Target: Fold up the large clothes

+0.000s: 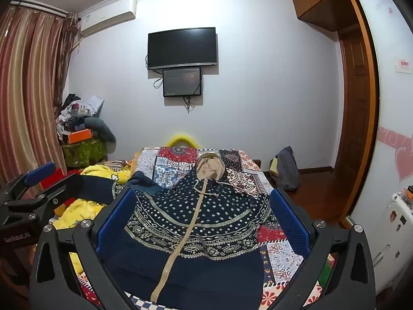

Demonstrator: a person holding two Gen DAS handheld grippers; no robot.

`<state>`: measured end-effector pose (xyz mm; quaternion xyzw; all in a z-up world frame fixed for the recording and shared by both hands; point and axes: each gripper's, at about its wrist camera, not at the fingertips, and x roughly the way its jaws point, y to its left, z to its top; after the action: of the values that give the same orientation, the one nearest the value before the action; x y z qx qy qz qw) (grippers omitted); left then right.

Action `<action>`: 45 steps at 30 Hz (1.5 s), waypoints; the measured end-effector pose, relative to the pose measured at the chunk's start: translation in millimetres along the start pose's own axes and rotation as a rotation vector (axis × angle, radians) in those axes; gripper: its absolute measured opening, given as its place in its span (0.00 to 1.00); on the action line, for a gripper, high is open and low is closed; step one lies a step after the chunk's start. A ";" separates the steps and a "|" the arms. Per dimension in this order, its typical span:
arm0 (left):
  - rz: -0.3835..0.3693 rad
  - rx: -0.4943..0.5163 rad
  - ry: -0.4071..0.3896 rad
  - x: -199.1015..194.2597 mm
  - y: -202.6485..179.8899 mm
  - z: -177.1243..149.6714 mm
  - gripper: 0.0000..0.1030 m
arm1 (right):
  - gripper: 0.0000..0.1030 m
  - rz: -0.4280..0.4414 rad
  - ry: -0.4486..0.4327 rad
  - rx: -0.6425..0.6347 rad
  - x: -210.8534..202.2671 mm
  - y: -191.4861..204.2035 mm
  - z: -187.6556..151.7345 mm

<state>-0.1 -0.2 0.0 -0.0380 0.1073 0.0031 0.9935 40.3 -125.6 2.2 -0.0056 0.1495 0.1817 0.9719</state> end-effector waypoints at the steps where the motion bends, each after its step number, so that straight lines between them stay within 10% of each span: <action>1: 0.000 -0.012 -0.001 -0.1 0.7 -0.1 1.00 | 1.00 0.001 0.000 0.001 0.1 -0.2 -0.2; 45: 0.024 0.005 -0.003 -3.3 -0.6 4.8 1.00 | 1.00 0.007 0.005 0.015 1.1 3.3 -0.5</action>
<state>-2.3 -0.4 5.4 -0.0343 0.1061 0.0147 0.9937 39.9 -122.1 1.6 0.0017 0.1531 0.1842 0.9709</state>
